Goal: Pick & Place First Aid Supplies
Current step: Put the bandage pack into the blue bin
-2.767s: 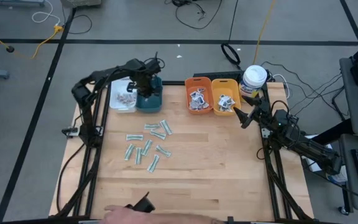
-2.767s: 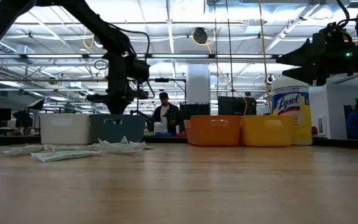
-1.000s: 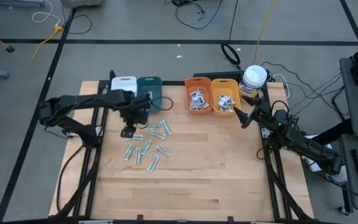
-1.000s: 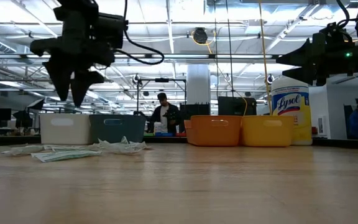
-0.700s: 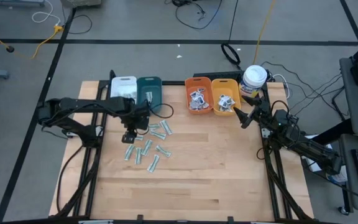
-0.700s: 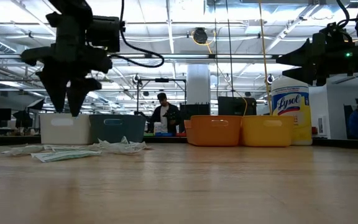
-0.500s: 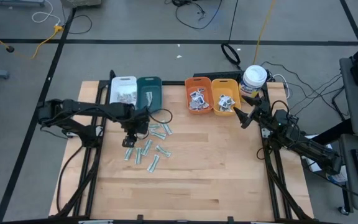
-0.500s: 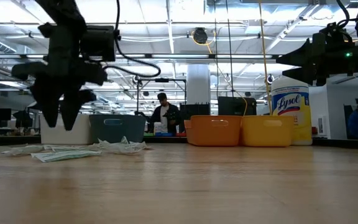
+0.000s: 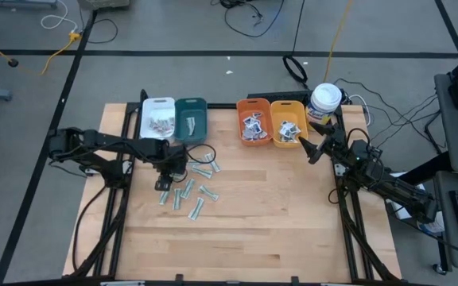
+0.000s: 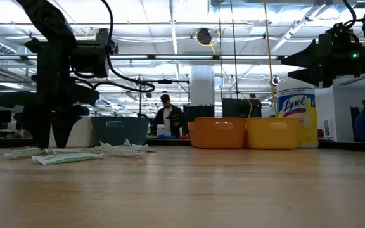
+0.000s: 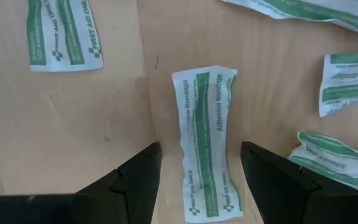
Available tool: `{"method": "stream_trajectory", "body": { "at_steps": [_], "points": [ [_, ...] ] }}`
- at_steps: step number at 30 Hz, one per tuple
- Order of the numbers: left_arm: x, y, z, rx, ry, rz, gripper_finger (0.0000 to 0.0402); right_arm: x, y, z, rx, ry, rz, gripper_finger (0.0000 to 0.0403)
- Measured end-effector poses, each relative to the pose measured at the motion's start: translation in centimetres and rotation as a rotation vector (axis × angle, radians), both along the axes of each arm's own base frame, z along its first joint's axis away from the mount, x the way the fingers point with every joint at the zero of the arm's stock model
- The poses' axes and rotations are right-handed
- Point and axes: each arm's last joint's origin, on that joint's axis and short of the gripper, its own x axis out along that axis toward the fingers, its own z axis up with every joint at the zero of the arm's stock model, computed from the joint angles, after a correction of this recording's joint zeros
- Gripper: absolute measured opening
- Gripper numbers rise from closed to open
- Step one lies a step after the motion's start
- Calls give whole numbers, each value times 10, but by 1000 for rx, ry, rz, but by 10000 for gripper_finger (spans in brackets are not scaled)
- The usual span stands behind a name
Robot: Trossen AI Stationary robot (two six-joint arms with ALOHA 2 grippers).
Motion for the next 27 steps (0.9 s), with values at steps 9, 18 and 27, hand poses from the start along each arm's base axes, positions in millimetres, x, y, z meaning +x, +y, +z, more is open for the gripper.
{"method": "stream_trajectory", "body": {
  "at_steps": [9, 18, 27],
  "points": [
    [1, 0, 0, -16, -15, -32, 113, 0, 0, 0, 0, 0, 0, 392],
    [1, -1, 0, -26, -17, -27, 11, 0, 0, 0, 0, 0, 0, 392],
    [7, 0, 36, -62, -63, 126, 4, 0, 0, 0, 0, 0, 0, 392]
  ]
}}
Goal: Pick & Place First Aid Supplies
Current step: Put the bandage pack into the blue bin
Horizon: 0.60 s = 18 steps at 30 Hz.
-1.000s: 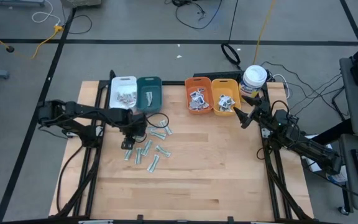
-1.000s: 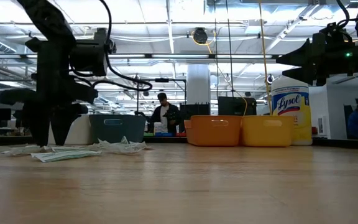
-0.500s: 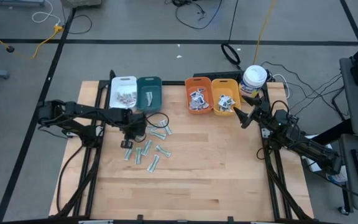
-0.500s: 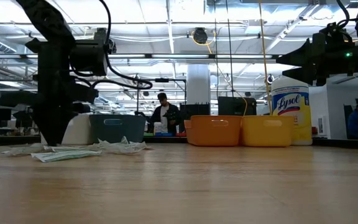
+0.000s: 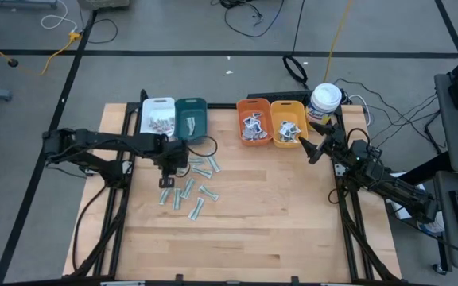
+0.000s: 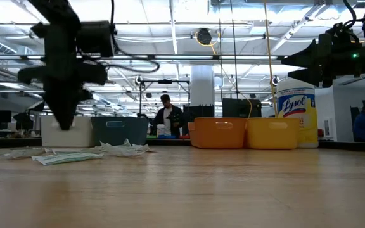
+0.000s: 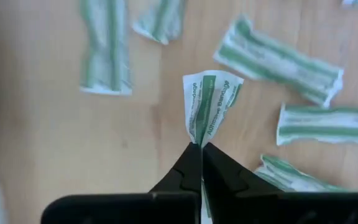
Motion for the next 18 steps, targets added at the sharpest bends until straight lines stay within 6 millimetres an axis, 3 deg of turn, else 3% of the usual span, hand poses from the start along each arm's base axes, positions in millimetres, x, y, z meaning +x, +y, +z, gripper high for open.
{"method": "stream_trajectory", "body": {
  "at_steps": [10, 18],
  "points": [
    [8, 4, 58, -21, -41, 354, 3, 0, 0, 0, 0, 0, 0, 392],
    [12, 6, 73, -128, -54, 697, 3, 0, 0, 0, 0, 0, 0, 392]
  ]
}}
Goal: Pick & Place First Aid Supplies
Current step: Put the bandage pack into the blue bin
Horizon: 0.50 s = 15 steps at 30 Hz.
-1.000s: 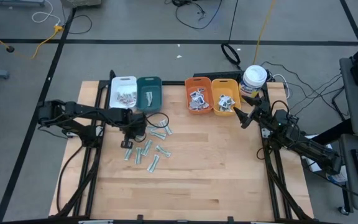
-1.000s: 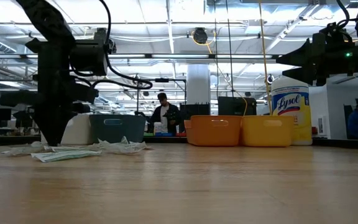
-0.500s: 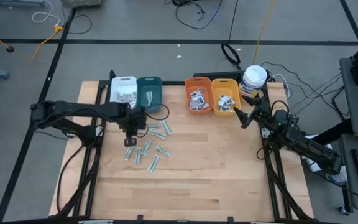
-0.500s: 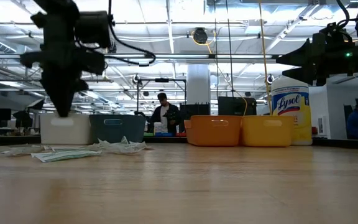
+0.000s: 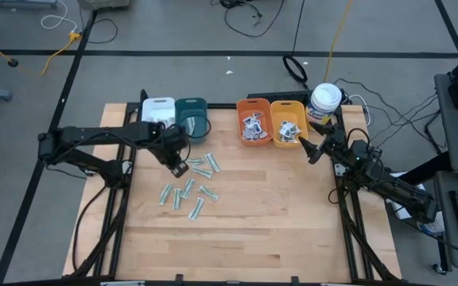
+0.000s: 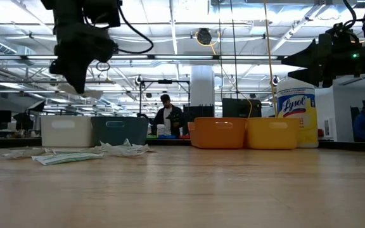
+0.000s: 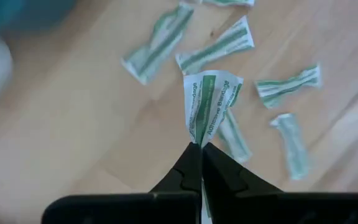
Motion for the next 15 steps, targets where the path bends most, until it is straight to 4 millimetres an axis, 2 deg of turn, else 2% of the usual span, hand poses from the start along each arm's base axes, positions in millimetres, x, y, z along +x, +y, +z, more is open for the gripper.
{"method": "stream_trajectory", "body": {
  "at_steps": [4, 9, 15],
  "points": [
    [-1, 17, 7, -53, -19, 213, 2, 0, 0, 0, 0, 0, 0, 392],
    [-1, 50, 19, -26, -15, 402, 2, 0, 0, 0, 0, 0, 0, 392],
    [7, 102, 30, -2, -10, 495, 1, 0, 0, 0, 0, 0, 0, 392]
  ]
}}
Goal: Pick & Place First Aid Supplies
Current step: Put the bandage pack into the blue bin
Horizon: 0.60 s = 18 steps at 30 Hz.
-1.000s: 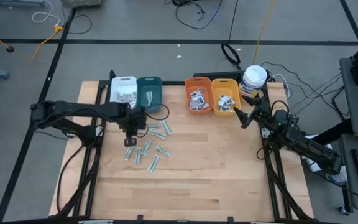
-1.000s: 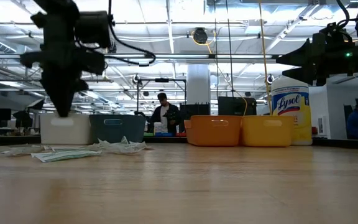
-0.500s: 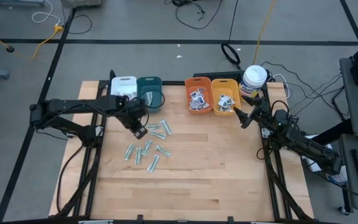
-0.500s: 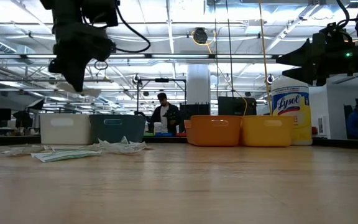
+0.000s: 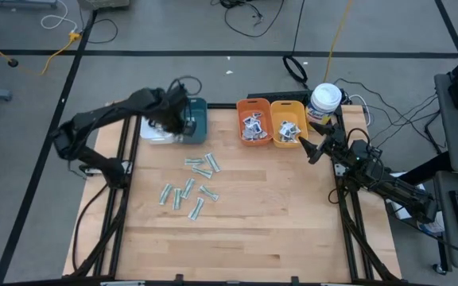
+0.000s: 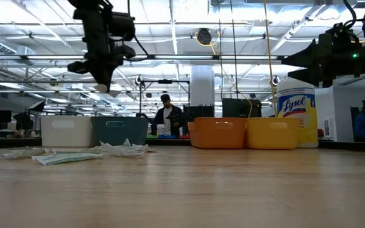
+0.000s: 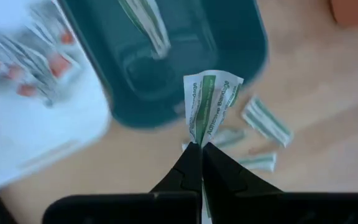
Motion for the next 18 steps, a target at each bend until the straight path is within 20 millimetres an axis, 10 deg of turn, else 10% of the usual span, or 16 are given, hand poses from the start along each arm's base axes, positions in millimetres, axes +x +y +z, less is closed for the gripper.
{"method": "stream_trajectory", "body": {
  "at_steps": [9, 18],
  "points": [
    [12, 66, 10, -19, 34, 60, 1, 0, 0, 0, 0, 0, 0, 392],
    [28, 90, -38, -83, 129, 74, 2, 0, 0, 0, 0, 0, 0, 392]
  ]
}}
